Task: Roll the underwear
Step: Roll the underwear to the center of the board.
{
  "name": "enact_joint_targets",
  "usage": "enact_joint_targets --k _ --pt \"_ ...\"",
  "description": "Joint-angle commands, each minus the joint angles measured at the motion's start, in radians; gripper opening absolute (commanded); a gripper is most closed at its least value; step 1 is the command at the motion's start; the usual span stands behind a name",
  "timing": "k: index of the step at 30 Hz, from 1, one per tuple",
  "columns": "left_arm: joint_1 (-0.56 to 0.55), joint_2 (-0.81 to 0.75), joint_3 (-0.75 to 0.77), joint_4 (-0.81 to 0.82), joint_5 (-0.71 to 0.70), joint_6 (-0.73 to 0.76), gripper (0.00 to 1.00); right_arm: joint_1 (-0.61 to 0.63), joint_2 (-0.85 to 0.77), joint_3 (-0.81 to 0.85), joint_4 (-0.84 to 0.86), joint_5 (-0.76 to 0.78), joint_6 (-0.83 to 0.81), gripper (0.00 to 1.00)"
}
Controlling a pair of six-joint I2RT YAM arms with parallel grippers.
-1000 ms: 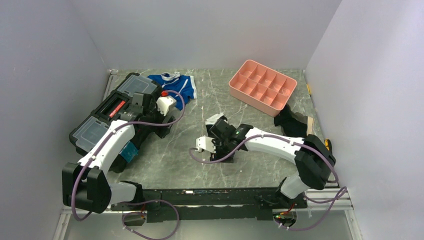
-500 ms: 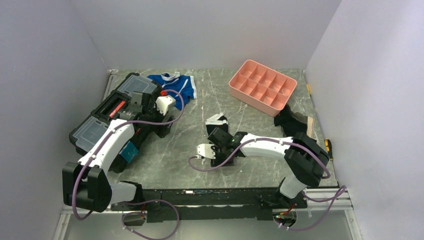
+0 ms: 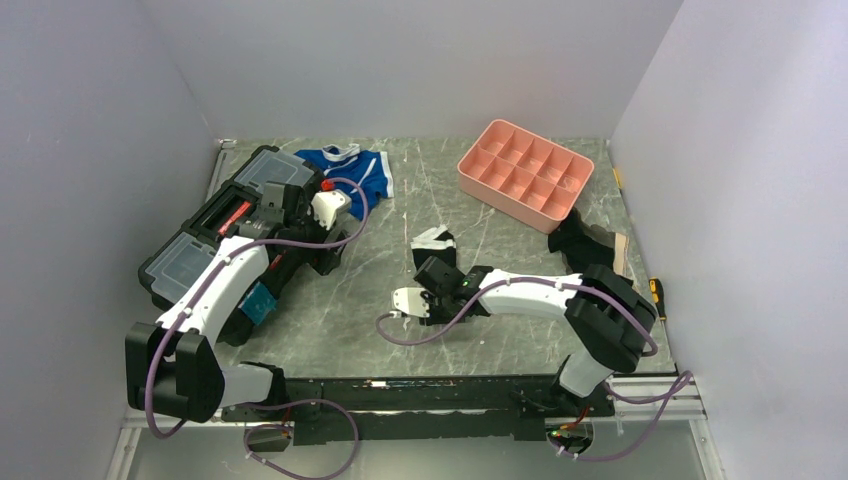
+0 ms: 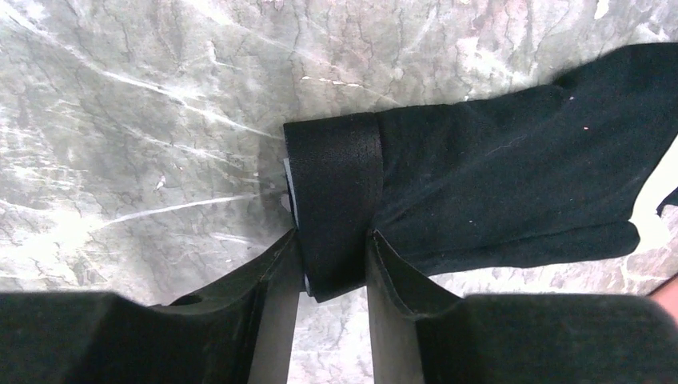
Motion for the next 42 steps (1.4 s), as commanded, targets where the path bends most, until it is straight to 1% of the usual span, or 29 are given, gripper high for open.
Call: enact_joint_targets --k 1,3,7,10,12,18,23,28,33,36,39,42 --pt "0.007 -0.015 0.032 0.024 0.019 0.021 0.99 -0.001 0.054 -0.031 -0.024 -0.004 0.001 0.34" --pt "0.007 -0.017 0.027 0.028 0.024 0.023 0.99 -0.001 0.051 -0.024 -0.035 -0.023 0.004 0.29" --pt "0.007 -0.02 0.01 0.038 0.038 0.027 0.99 -0.001 0.043 0.0 -0.068 -0.051 0.0 0.15" --pt "0.007 -0.023 0.006 0.039 0.06 0.034 0.99 -0.004 0.047 0.022 -0.102 -0.103 -0.002 0.05" --pt "0.007 -0.027 0.003 0.041 0.072 0.038 0.99 -0.009 0.049 0.039 -0.129 -0.135 -0.002 0.0" --pt "0.007 -0.061 -0.021 0.04 0.109 0.071 0.99 -0.06 0.048 0.121 -0.252 -0.329 0.005 0.0" --pt "0.016 -0.125 -0.067 0.075 0.147 0.078 1.0 -0.168 0.09 0.214 -0.371 -0.552 -0.014 0.0" --pt "0.028 -0.219 -0.153 0.128 0.214 0.081 0.99 -0.284 0.221 0.355 -0.55 -0.749 -0.098 0.0" --pt "0.02 -0.319 -0.267 0.148 0.285 0.164 0.99 -0.396 0.42 0.541 -0.787 -0.923 -0.234 0.0" --pt "-0.046 -0.368 -0.319 0.156 0.263 0.206 0.99 -0.426 0.521 0.638 -0.899 -0.975 -0.293 0.0" --pt "-0.198 -0.378 -0.352 0.186 0.161 0.223 1.0 -0.433 0.595 0.694 -0.95 -1.002 -0.319 0.0" --pt "-0.385 -0.33 -0.355 0.229 0.053 0.232 0.99 -0.435 0.655 0.74 -0.993 -1.018 -0.336 0.0"
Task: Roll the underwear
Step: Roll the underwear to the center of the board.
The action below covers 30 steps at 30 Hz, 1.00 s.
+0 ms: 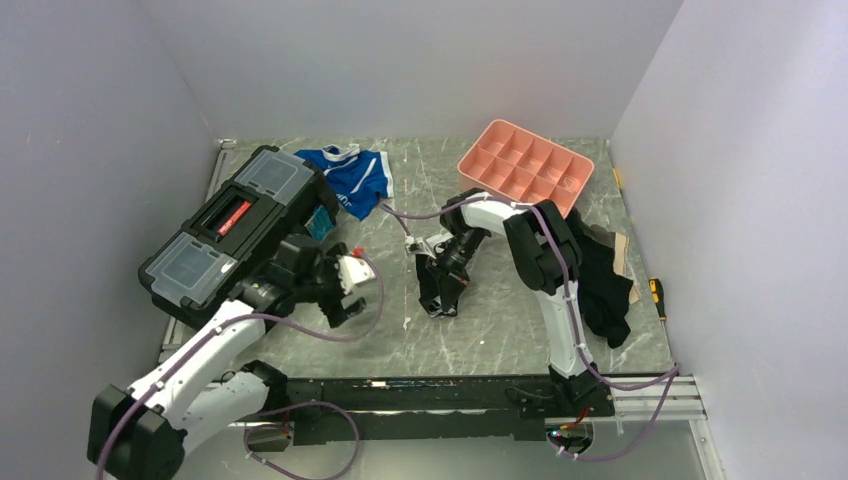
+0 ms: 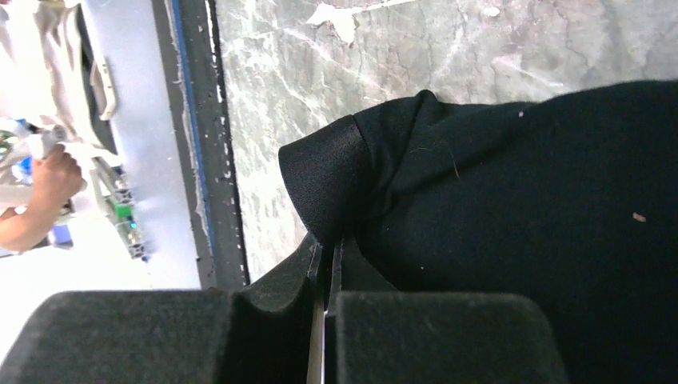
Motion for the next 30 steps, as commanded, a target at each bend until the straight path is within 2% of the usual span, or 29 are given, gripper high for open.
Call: enact_joint_targets --k 1,6,12,19,26,30 --pt "-0.222 0.066 0.004 0.1 -0.138 0.055 0.99 0.004 0.064 0.083 -0.145 -0.098 -0.098 0.0" --pt "-0.407 0.263 0.087 0.167 -0.194 0.088 0.99 0.005 0.107 0.102 -0.165 -0.099 -0.102 0.0" --pt "-0.534 0.47 0.162 0.313 -0.274 0.12 0.99 0.005 0.115 0.101 -0.139 -0.091 -0.074 0.0" --pt "-0.575 0.624 0.249 0.333 -0.258 0.119 0.99 0.005 0.128 0.094 -0.137 -0.075 -0.066 0.0" --pt "-0.601 0.71 0.287 0.359 -0.246 0.082 0.99 0.005 0.131 0.092 -0.132 -0.067 -0.06 0.0" --pt "-0.615 0.73 0.28 0.374 -0.238 0.058 0.93 0.005 0.133 0.092 -0.128 -0.062 -0.056 0.0"
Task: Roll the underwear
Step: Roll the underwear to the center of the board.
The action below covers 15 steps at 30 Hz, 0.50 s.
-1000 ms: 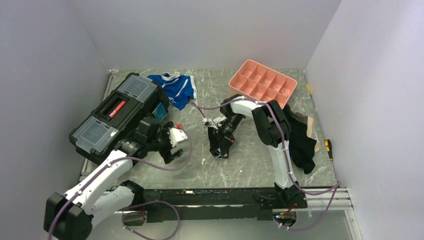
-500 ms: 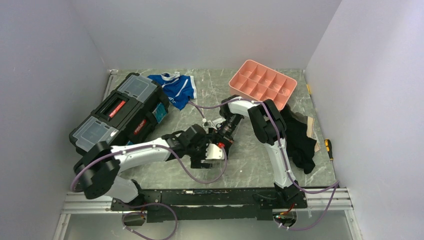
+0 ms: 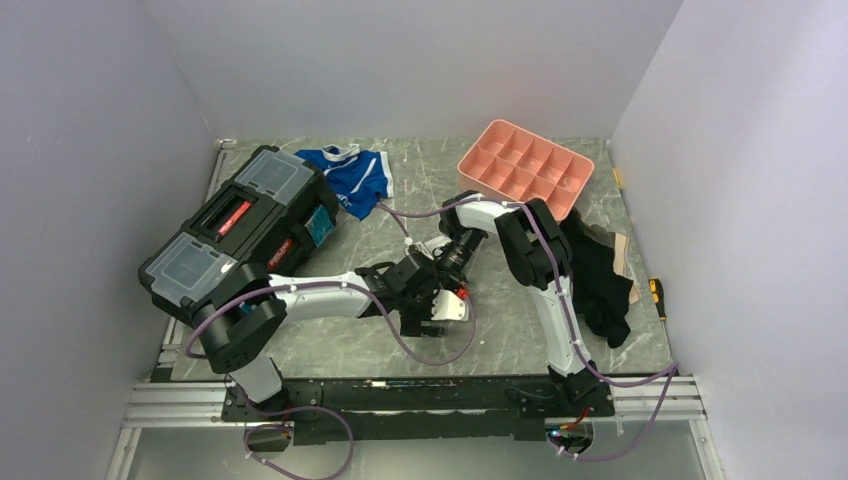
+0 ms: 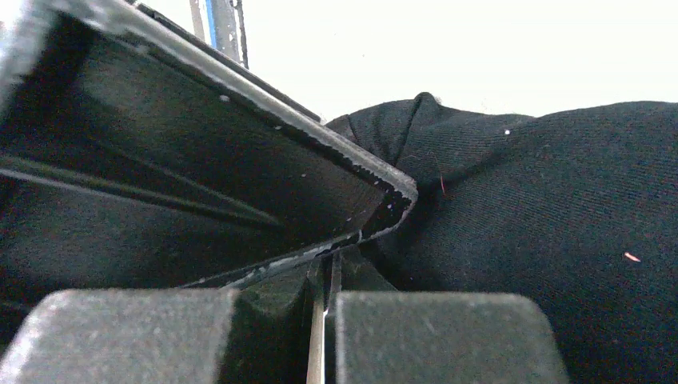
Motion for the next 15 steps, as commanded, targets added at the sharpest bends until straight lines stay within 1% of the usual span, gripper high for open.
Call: enact_joint_targets --k 1,6,9,15 --pt "-0.019 0.02 0.027 0.047 0.022 -0.038 0.91 0.005 0.019 0.016 -0.006 0.006 -0.019 0.0" --pt "-0.022 0.038 0.008 0.087 0.004 -0.074 0.78 0.005 0.021 0.016 -0.004 0.009 -0.015 0.0" --pt "-0.021 0.043 0.002 0.108 0.005 -0.098 0.66 0.004 0.024 0.019 -0.002 0.012 -0.011 0.0" --pt "-0.022 0.061 0.005 0.09 0.016 -0.126 0.34 0.005 0.018 0.015 0.0 0.015 -0.005 0.0"
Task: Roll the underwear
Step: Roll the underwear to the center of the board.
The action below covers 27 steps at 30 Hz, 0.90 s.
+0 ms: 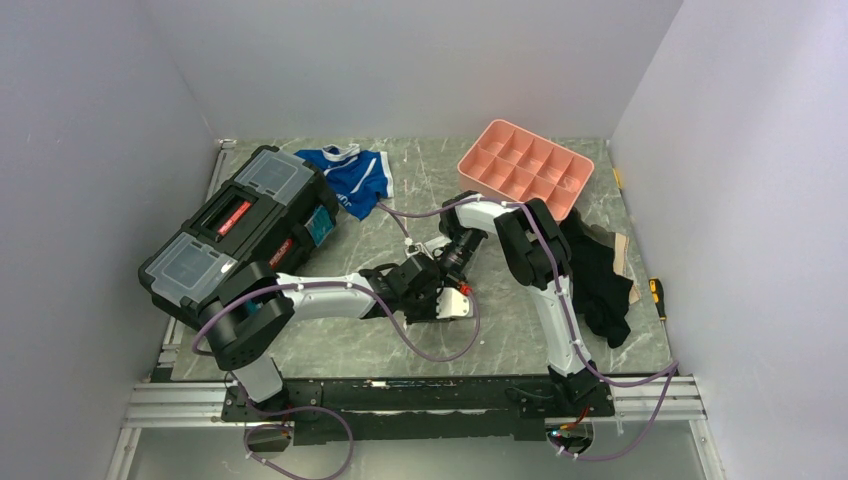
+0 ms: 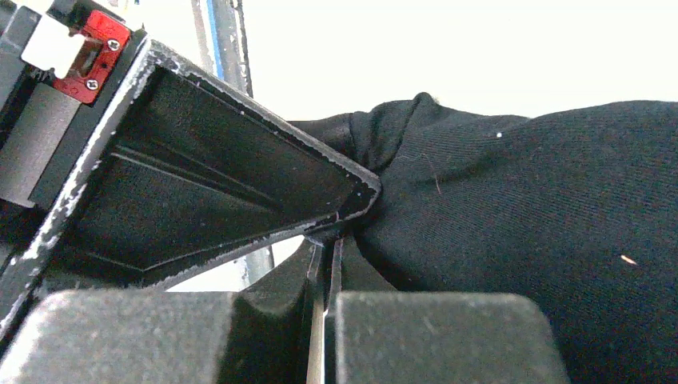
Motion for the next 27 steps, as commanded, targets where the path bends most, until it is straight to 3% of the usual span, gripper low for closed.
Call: enact_joint_targets --k 1,5,6,15,27 --pt "-0.005 0.024 0.007 0.012 0.023 -0.031 0.28 0.004 0.009 0.014 0.003 0.017 -0.017 0.0" --pt "-0.003 0.028 0.017 -0.04 0.055 -0.04 0.02 0.001 -0.021 -0.001 0.026 0.034 0.008 0.08" --pt "-0.001 0.032 0.027 -0.065 0.07 -0.041 0.0 0.0 -0.033 -0.005 0.038 0.037 0.019 0.11" --pt "0.088 0.068 0.106 -0.203 0.228 -0.097 0.0 -0.057 -0.176 -0.049 0.084 0.039 0.065 0.34" --pt "0.226 0.159 0.22 -0.352 0.474 -0.134 0.0 -0.206 -0.328 -0.134 0.165 0.054 0.153 0.33"
